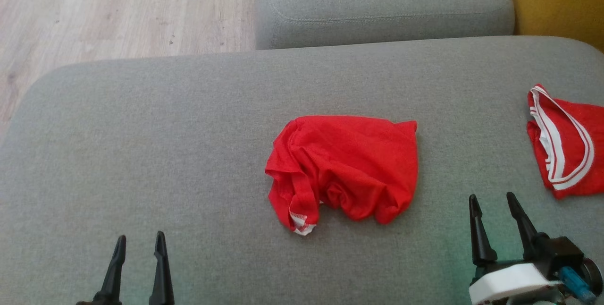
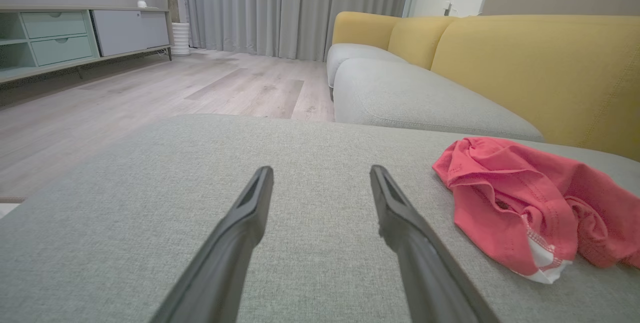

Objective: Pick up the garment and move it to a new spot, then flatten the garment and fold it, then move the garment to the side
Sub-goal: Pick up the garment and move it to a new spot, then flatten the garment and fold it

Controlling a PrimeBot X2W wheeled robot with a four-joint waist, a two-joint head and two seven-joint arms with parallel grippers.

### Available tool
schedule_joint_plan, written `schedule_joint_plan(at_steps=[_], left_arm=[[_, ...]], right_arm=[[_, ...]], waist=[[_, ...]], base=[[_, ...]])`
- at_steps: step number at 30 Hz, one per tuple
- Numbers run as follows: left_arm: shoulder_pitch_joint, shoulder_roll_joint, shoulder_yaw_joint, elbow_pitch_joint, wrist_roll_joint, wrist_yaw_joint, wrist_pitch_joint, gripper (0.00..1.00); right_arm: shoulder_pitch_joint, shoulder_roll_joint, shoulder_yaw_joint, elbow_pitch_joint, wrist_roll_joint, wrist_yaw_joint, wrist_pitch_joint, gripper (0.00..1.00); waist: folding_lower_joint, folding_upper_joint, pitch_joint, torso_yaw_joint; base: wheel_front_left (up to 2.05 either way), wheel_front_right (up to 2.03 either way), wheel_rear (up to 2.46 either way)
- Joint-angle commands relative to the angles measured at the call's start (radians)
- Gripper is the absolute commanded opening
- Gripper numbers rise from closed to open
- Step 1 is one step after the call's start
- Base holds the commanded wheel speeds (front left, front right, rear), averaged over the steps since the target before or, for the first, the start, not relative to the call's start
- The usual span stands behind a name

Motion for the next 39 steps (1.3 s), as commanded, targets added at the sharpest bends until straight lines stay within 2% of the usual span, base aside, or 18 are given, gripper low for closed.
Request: schedule_joint_plan(at_steps=[1, 14, 18, 23, 28, 31, 33, 35, 39], left_arm=[[-0.026, -0.006, 0.034, -0.026, 0.008, -0.002, -0.009, 1.0], [-0.052, -0.007, -0.001, -0.053, 0.003, -0.012, -0.01, 1.0], [-0.107, -0.007, -0.085, -0.094, 0.018, -0.026, -0.01, 1.0], [-0.205, -0.007, -0.273, -0.087, 0.049, -0.039, -0.01, 1.0], [-0.329, 0.008, -0.51, -0.003, 0.029, -0.041, -0.01, 1.0], [-0.396, 0.023, -0.617, 0.086, -0.002, -0.041, -0.007, 1.0], [-0.438, 0.034, -0.649, 0.156, -0.01, -0.041, 0.001, 1.0], [-0.493, 0.033, -0.639, 0.259, -0.019, -0.038, 0.01, 1.0], [-0.55, 0.027, -0.64, 0.377, -0.018, -0.032, 0.04, 1.0]], right_arm=[[-0.032, -0.007, 0.027, -0.026, 0.005, 0.007, -0.009, 1.0], [-0.041, -0.007, 0.033, -0.033, 0.005, 0.007, -0.009, 1.0], [-0.057, -0.007, 0.036, -0.039, 0.003, 0.007, -0.009, 1.0], [-0.076, -0.007, 0.045, -0.048, 0.005, 0.007, -0.009, 1.0], [-0.098, -0.007, 0.059, -0.055, 0.013, 0.007, -0.009, 1.0], [-0.11, -0.007, 0.066, -0.057, 0.019, 0.007, -0.009, 1.0], [-0.117, -0.007, 0.07, -0.058, 0.024, 0.007, -0.009, 1.0], [-0.127, -0.007, 0.07, -0.06, 0.029, 0.007, -0.009, 1.0], [-0.131, -0.007, 0.072, -0.062, 0.033, 0.007, -0.009, 1.0]], waist=[[0.0, 0.0, 0.001, -0.002], [0.0, 0.0, 0.019, -0.019], [0.0, 0.0, 0.036, -0.038], [0.0, 0.0, 0.062, -0.075], [0.0, 0.0, 0.097, -0.128], [0.0, 0.0, 0.118, -0.165], [0.0, 0.0, 0.131, -0.191], [0.0, 0.0, 0.149, -0.226], [0.0, 0.0, 0.165, -0.26]], base=[[0.0, 0.0, 0.0], [0.0, 0.0, 0.0], [0.0, 0.0, 0.0], [0.0, 0.0, 0.0], [0.0, 0.0, 0.0], [0.0, 0.0, 0.0], [0.0, 0.0, 0.0], [0.0, 0.0, 0.0], [0.0, 0.0, 0.0]])
